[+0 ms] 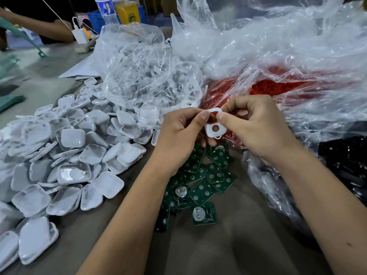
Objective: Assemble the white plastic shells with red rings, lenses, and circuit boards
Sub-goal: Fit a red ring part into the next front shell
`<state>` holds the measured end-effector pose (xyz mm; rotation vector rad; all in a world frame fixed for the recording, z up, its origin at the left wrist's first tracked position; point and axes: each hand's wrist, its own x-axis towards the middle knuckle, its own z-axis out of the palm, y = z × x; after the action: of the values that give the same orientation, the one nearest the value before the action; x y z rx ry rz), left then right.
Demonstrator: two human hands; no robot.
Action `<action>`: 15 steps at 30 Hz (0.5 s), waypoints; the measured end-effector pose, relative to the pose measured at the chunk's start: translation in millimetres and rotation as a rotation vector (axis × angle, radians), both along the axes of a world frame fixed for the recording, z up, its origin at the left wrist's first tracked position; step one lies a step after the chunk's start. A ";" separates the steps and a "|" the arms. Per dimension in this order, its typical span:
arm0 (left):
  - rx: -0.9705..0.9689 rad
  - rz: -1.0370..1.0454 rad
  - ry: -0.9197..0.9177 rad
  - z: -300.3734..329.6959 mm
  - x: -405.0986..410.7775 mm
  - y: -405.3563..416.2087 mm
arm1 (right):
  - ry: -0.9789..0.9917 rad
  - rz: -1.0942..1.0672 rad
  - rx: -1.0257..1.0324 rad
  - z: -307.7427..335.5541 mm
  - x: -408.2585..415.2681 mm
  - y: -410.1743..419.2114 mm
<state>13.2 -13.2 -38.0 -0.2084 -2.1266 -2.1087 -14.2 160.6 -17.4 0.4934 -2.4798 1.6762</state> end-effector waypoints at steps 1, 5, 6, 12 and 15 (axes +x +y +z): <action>-0.025 0.011 -0.001 0.2 -0.4 0.2 | -0.008 0.003 -0.007 0.2 -0.1 -0.2; -0.060 0.040 -0.019 0.7 -1.4 -0.3 | -0.050 0.035 -0.013 -0.4 -1.1 -0.6; -0.063 0.040 -0.022 0.6 -1.2 -0.3 | -0.067 0.037 -0.017 -1.3 -1.6 -0.7; 0.039 0.047 -0.112 1.2 1.5 3.7 | -0.050 0.013 -0.037 -3.9 -3.9 -1.6; 0.014 0.006 -0.055 1.2 3.9 5.4 | -0.009 -0.032 -0.019 -3.9 -2.4 -4.4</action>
<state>17.1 -7.9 -36.8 -0.1443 -2.1390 -2.1499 -16.6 156.2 -21.4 0.4431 -2.4615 1.6926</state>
